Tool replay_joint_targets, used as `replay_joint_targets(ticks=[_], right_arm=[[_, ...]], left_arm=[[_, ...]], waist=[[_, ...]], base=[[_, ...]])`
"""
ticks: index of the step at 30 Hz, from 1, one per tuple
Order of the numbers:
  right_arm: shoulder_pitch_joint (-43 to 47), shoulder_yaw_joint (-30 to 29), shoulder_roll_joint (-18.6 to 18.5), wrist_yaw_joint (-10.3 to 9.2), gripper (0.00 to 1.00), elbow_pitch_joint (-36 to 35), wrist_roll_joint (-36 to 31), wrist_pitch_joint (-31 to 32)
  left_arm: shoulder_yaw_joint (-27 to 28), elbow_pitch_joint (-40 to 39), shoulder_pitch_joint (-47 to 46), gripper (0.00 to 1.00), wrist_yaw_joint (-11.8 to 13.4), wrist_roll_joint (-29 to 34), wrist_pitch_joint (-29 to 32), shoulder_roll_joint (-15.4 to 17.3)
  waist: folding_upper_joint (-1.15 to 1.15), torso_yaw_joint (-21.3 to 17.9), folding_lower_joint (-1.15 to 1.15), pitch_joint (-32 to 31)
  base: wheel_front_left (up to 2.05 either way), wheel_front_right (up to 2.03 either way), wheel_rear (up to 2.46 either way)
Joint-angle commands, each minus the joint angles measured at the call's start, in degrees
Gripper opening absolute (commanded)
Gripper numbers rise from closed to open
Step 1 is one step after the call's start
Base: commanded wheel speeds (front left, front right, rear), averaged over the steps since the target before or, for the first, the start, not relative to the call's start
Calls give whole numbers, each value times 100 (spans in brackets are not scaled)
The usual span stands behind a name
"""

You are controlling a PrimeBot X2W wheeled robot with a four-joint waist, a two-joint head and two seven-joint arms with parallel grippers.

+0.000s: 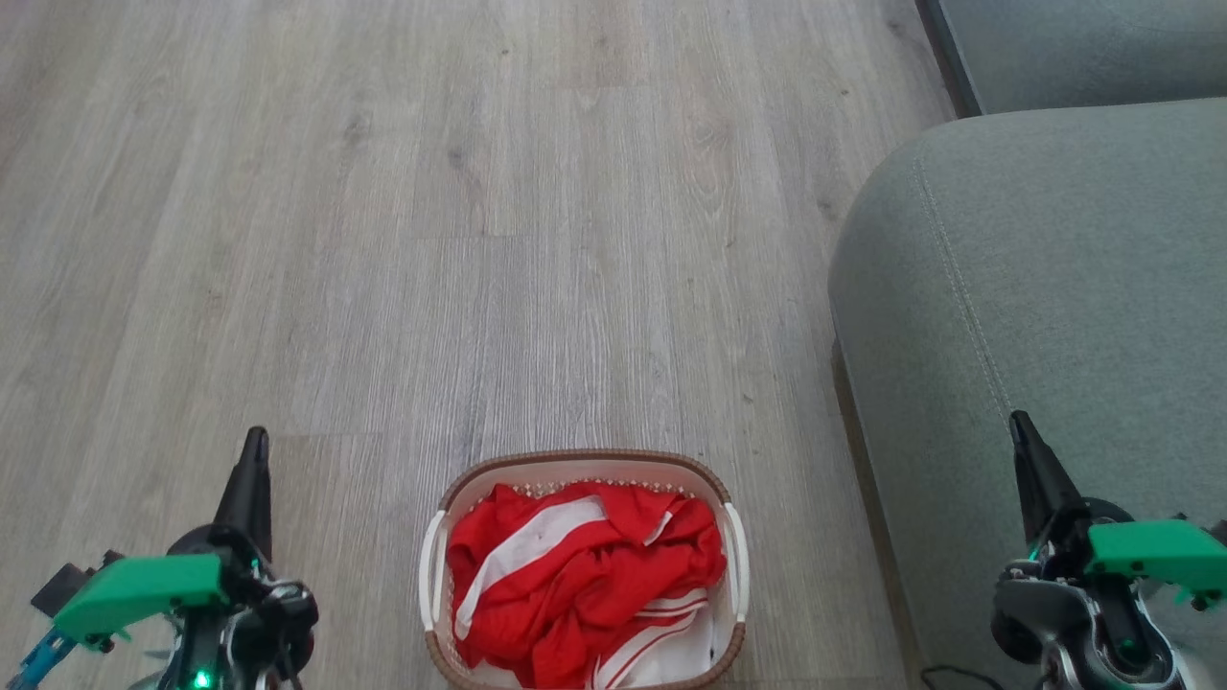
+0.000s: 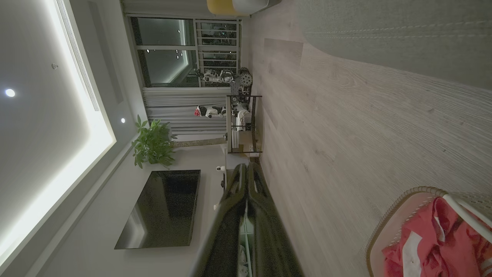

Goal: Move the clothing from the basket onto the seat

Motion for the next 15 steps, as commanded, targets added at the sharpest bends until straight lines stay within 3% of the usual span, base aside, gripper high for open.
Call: replay_joint_targets(ticks=[1, 15], right_arm=[[-293, 107, -17, -1, 0, -186, -14, 17], [-293, 107, -17, -1, 0, -186, -14, 17]], left_arm=[[204, -157, -284, 0, -39, 26, 44, 45], [204, -157, -284, 0, -39, 26, 44, 45]], waist=[[0, 0, 0, 0], [0, 0, 0, 0]], base=[[0, 0, 0], [0, 0, 0]])
